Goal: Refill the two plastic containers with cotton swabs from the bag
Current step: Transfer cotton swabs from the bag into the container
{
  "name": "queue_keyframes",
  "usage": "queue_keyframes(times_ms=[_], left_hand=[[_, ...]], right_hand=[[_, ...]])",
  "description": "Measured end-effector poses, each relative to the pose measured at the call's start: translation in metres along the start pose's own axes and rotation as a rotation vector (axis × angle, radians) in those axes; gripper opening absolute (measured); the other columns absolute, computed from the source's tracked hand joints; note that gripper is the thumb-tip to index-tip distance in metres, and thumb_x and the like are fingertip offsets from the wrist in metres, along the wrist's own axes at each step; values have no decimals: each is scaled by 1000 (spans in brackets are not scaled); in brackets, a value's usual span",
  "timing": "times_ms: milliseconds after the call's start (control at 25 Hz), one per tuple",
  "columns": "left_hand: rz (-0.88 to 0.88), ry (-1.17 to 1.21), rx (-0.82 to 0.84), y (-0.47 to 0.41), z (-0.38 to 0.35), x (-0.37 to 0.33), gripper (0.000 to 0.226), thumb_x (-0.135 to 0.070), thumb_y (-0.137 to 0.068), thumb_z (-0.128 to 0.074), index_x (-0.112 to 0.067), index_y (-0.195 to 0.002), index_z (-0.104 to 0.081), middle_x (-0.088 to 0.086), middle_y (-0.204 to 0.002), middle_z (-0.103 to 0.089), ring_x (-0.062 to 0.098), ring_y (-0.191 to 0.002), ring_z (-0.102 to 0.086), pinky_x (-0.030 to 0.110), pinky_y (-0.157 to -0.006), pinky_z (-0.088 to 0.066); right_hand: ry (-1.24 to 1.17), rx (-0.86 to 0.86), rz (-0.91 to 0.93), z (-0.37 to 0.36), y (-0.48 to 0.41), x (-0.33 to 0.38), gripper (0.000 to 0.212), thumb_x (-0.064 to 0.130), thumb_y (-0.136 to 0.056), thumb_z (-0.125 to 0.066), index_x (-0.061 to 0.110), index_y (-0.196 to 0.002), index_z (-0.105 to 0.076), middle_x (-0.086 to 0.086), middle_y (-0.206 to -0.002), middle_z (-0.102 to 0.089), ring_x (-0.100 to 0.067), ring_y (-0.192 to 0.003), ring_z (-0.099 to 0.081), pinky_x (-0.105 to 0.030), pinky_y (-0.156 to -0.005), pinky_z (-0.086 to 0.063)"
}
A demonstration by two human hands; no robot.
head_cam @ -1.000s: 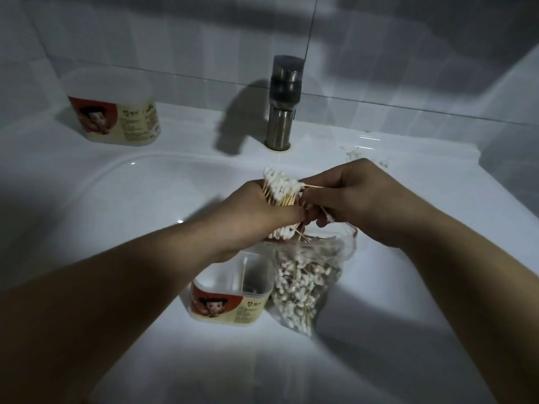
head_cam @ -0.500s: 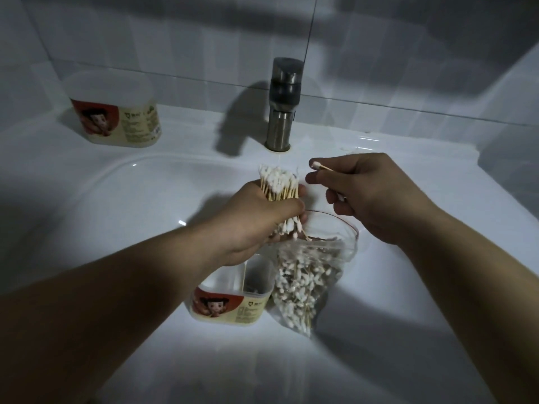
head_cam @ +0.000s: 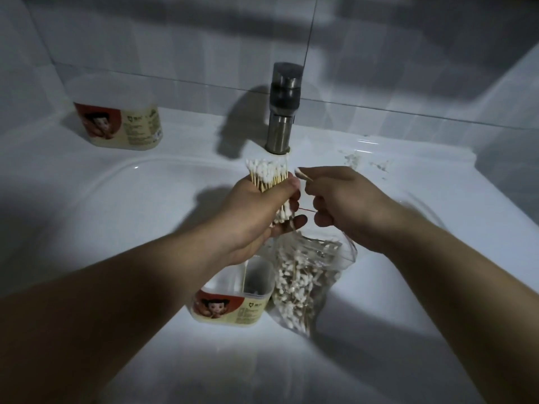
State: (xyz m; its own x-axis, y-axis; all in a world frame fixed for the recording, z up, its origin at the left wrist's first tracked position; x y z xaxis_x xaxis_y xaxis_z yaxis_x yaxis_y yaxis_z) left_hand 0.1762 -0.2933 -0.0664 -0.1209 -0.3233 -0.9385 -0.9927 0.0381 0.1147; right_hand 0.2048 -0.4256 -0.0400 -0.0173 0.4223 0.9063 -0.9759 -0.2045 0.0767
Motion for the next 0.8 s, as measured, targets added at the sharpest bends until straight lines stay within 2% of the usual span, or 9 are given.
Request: queue_keyframes(times_ms=[120,160,280,400,480,560,680,800], left_hand=[[13,-13,-25,0,3,0,8,-20,-96,-70,-12,-95,-71,3,-73,-63,11,-62,-62,29,-61,-58],[17,-18,-23,0,4,1,8,-21,-94,-72,-13,-94,-71,2,-71,-63,11,-62,-62,29,-61,-57],[26,-30,-22,-1,5,2,8,-21,-92,-74,-13,-93,-71,1,-73,-67,12,-65,-62,29,-62,-56],[32,-23,-48,-2,7,1,10,-25,-93,-74,-15,-91,-72,0,-70,-68,12,-65,-64,30,-65,-57],[42,-20,-61,-2,7,2,11,-25,-93,-73,-17,-86,-71,-2,-66,-65,11,-61,-62,31,-65,-55],[50,-18,-78,-2,7,3,14,-24,-93,-72,-17,-82,-69,-1,-64,-63,11,-58,-60,32,-65,-53],[51,1,-125,-3,10,-1,20,-23,-94,-69,-16,-75,-65,1,-61,-62,12,-54,-59,28,-62,-52],[44,52,-135,-2,11,-7,20,-22,-97,-65,-16,-78,-61,0,-59,-62,11,-51,-59,27,-62,-52]], right_hand=[[-32,92,72,-9,5,6,31,5,-96,-43,14,-103,-72,8,-65,-55,-11,-60,-45,-29,-61,-41],[-18,91,107,-10,6,7,33,1,-97,-41,12,-102,-72,5,-67,-55,-10,-59,-45,-29,-62,-42],[-13,1,153,-5,4,9,31,2,-99,-49,9,-121,-70,-6,-77,-64,-17,-67,-56,-33,-69,-48],[-63,-75,175,1,6,12,39,7,-97,-64,13,-135,-62,-6,-89,-77,-23,-80,-73,-33,-77,-59],[-137,-54,168,2,9,14,44,5,-94,-68,13,-137,-60,-8,-89,-78,-22,-83,-75,-30,-73,-60],[-114,-56,142,4,9,14,38,4,-94,-66,12,-131,-64,-7,-86,-78,-17,-80,-75,-29,-69,-61],[79,-49,99,7,9,11,27,3,-94,-58,14,-114,-73,1,-83,-78,-12,-78,-74,-32,-69,-62],[215,76,69,-4,12,8,15,15,-94,-65,20,-98,-79,-1,-83,-77,-19,-81,-74,-39,-67,-61]])
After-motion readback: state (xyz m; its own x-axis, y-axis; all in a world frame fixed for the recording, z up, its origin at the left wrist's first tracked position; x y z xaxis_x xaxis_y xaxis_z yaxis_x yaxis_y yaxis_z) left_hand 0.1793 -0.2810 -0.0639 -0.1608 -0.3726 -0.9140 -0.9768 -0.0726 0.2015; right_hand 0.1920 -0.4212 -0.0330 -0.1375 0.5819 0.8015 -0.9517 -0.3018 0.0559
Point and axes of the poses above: each hand's wrist, its own y-axis away from the middle knuckle, its own z-axis out of the back of the hand, x = y × z, the point moved 6 cm from there along -y, towards the middle knuckle
